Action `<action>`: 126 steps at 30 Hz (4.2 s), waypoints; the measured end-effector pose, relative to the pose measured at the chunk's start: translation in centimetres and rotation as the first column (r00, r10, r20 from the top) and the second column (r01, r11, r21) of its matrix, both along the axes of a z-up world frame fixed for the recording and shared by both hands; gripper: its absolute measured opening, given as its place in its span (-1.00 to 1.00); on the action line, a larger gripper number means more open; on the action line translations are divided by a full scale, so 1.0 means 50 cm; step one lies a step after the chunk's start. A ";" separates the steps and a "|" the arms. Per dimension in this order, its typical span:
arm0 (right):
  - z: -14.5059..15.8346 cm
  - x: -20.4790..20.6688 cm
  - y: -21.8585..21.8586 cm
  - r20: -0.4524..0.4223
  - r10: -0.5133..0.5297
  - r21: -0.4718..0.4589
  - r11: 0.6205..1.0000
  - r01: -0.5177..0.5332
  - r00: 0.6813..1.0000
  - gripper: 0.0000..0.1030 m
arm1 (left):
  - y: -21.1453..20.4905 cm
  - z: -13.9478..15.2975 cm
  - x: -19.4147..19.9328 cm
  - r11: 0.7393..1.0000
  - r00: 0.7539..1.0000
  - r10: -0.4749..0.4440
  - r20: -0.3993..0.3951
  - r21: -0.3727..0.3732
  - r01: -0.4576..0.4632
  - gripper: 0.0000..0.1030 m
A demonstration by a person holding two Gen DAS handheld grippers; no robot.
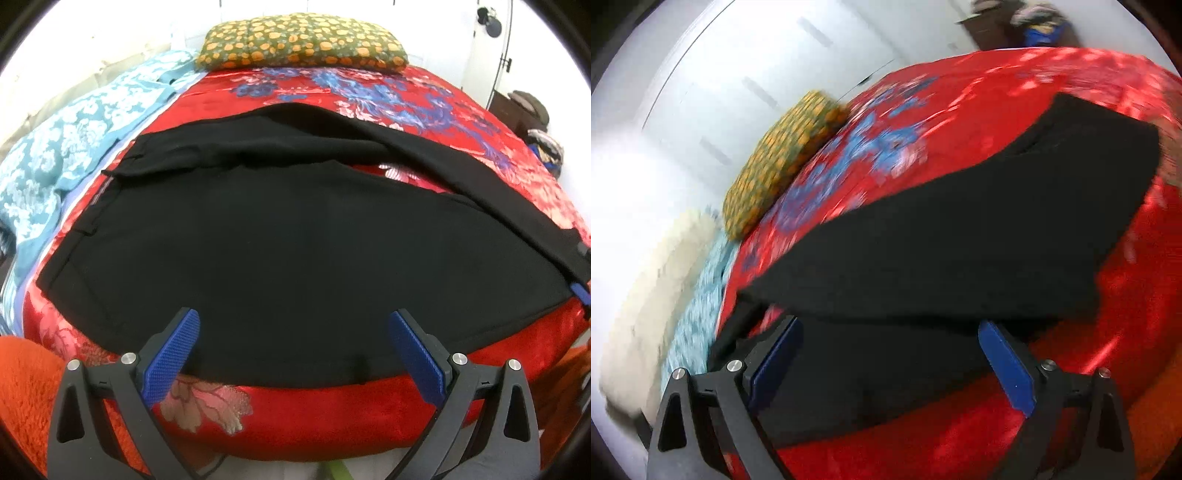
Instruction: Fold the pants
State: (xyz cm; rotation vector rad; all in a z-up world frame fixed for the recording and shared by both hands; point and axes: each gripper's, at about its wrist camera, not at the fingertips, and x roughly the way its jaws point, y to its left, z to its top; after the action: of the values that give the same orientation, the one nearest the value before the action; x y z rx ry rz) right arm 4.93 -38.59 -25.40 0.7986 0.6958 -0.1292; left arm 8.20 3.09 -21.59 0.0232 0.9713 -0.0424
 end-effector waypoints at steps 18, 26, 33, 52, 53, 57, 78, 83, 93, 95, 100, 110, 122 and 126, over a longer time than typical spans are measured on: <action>0.025 -0.002 -0.106 0.014 -0.083 0.034 0.996 0.083 0.996 -0.82 | 0.018 0.059 0.278 0.987 0.995 -0.020 -0.095 -0.162 0.005 0.99; 0.092 0.001 -0.088 0.072 -0.039 -0.091 0.995 0.046 0.997 -0.83 | 0.070 0.024 0.607 0.912 0.954 0.121 -0.273 -0.349 -0.216 0.98; 0.140 -0.017 -0.079 0.157 -0.007 -0.140 0.990 0.029 0.988 -0.83 | 0.068 -0.059 0.685 0.856 0.913 0.188 -0.362 -0.396 -0.333 0.67; 0.211 0.004 -0.135 0.219 0.069 -0.112 0.993 -0.045 0.973 -0.84 | 0.192 0.192 0.440 0.781 0.964 0.265 -0.021 -0.581 -0.227 -0.93; 0.223 0.016 -0.155 0.220 0.071 -0.085 0.995 -0.054 0.973 -0.84 | 0.206 0.213 0.380 0.798 0.963 0.270 0.015 -0.562 -0.215 -0.93; 0.186 0.019 -0.200 0.132 0.022 -0.048 0.999 -0.016 0.991 -0.83 | 0.219 0.159 0.156 0.859 0.960 0.280 -0.023 -0.440 -0.261 -0.92; 0.269 0.105 -0.224 0.056 0.157 -0.243 0.960 -0.139 0.986 -0.84 | 0.179 0.185 0.133 0.822 0.944 0.328 0.023 -0.499 -0.274 -0.93; 0.084 0.060 -0.281 -0.204 0.056 -0.165 0.982 -0.091 0.977 -0.84 | 0.146 0.041 0.102 0.856 0.949 0.256 -0.186 -0.412 -0.312 -0.85; 0.053 0.004 -0.312 -0.131 -0.049 -0.111 0.993 0.035 0.990 -0.84 | 0.166 0.041 0.100 0.857 0.937 0.313 -0.157 -0.377 -0.350 0.44; 0.054 0.008 -0.309 -0.139 -0.048 -0.129 0.991 0.029 0.989 -0.84 | 0.183 0.043 0.078 0.859 0.934 0.325 -0.148 -0.367 -0.357 0.44; 0.049 -0.005 -0.313 -0.148 -0.039 -0.120 0.993 0.021 0.988 -0.84 | 0.191 0.044 0.067 0.874 0.929 0.331 -0.164 -0.319 -0.367 0.47; 0.052 -0.014 -0.316 -0.130 -0.060 -0.113 0.993 0.045 0.990 -0.84 | 0.321 0.034 0.057 0.749 0.844 0.504 -0.185 -0.392 -0.533 0.69; 0.063 -0.019 -0.315 -0.103 -0.056 -0.111 0.993 0.045 0.993 -0.84 | 0.425 -0.004 0.103 0.599 0.794 0.547 -0.266 -0.537 -0.593 -0.97; 0.074 -0.031 -0.318 -0.068 -0.054 -0.109 0.993 0.046 0.996 -0.84 | 0.416 0.053 0.045 0.667 0.839 0.503 -0.207 -0.524 -0.529 -0.98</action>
State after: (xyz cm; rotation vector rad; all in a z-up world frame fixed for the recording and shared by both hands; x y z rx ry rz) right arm 3.41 -54.48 -21.68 0.7111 0.7303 -0.2393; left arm 10.42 23.90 -18.95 -0.8177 0.9477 0.2014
